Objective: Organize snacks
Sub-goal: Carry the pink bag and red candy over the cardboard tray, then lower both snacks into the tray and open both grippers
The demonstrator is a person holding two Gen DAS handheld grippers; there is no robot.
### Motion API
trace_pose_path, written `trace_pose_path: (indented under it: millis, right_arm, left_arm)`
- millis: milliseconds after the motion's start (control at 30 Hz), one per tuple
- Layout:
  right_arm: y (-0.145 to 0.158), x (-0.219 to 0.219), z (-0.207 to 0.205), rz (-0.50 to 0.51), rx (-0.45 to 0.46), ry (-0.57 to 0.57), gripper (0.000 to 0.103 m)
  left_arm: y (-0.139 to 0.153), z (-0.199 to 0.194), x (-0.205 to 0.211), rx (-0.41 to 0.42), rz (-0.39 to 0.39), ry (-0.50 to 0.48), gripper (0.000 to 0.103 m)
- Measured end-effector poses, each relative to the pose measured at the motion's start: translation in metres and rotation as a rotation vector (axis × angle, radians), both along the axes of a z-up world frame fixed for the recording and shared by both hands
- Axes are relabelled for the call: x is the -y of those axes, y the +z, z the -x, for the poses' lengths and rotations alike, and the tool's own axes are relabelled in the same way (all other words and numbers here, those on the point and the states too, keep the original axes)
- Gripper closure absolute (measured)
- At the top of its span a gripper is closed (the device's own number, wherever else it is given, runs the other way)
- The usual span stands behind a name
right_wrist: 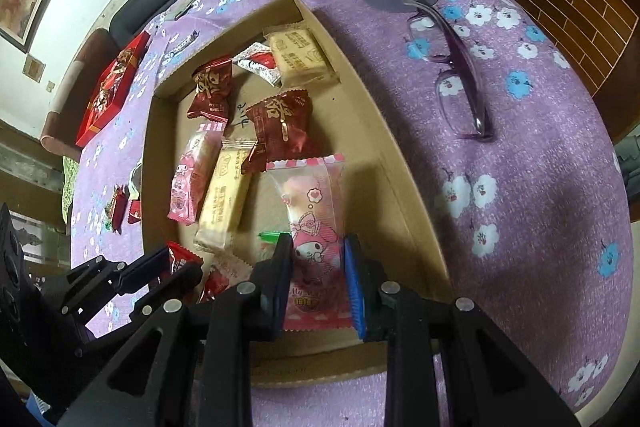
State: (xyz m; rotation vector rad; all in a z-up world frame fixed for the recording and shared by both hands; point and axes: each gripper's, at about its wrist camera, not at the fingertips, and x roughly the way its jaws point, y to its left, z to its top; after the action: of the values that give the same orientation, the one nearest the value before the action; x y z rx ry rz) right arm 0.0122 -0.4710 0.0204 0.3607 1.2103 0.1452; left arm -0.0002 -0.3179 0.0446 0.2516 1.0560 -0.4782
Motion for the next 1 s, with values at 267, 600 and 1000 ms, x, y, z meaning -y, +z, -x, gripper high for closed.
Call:
trace_pose_path:
  millis: [267, 600, 1000]
  right_arm:
    - [-0.007, -0.003, -0.009, 0.002, -0.02, 0.019, 0.079]
    - [-0.008, -0.003, -0.011, 0.011, -0.017, 0.017, 0.077]
    - [0.004, 0.0, -0.004, 0.043, 0.02, -0.006, 0.077]
  left_arm:
    - [-0.005, -0.002, 0.003, -0.008, -0.015, -0.002, 0.081]
    - [-0.008, -0.005, 0.005, -0.014, -0.03, -0.01, 0.081]
    - [-0.007, -0.006, 0.005, 0.005, -0.052, -0.013, 0.059]
